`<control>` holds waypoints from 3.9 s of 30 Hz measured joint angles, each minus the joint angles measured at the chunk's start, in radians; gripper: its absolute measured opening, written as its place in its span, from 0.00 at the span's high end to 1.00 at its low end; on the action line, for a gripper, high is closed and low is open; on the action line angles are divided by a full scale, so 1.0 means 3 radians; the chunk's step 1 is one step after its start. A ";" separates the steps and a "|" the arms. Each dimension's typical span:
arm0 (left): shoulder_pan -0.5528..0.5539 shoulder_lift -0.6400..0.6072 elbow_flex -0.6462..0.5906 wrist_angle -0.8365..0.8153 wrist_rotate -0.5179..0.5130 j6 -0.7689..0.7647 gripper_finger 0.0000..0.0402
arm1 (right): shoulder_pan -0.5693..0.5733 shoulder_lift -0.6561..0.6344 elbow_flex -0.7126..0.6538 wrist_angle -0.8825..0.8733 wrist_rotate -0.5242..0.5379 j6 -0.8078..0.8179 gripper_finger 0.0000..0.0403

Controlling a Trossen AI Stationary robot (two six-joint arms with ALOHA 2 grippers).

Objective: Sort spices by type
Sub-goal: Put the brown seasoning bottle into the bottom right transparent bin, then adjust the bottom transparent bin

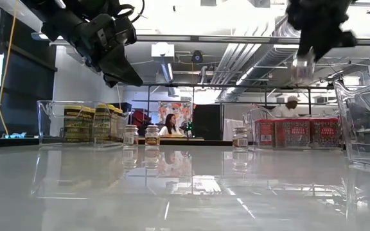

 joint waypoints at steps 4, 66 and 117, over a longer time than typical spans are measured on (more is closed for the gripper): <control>0.0000 0.0000 0.0000 0.0001 0.0000 -0.0013 1.00 | 0.0275 -0.0143 0.0042 0.0022 -0.0358 0.0031 0.66; -0.0001 0.0000 0.0000 0.0048 -0.0140 -0.0218 1.00 | 0.2173 0.0213 -0.1486 0.1721 -0.0222 0.1489 0.57; -0.0977 0.1237 0.0631 0.0697 0.0095 0.0635 1.00 | 0.1810 0.0074 -0.0469 0.1529 0.0290 -0.0178 0.96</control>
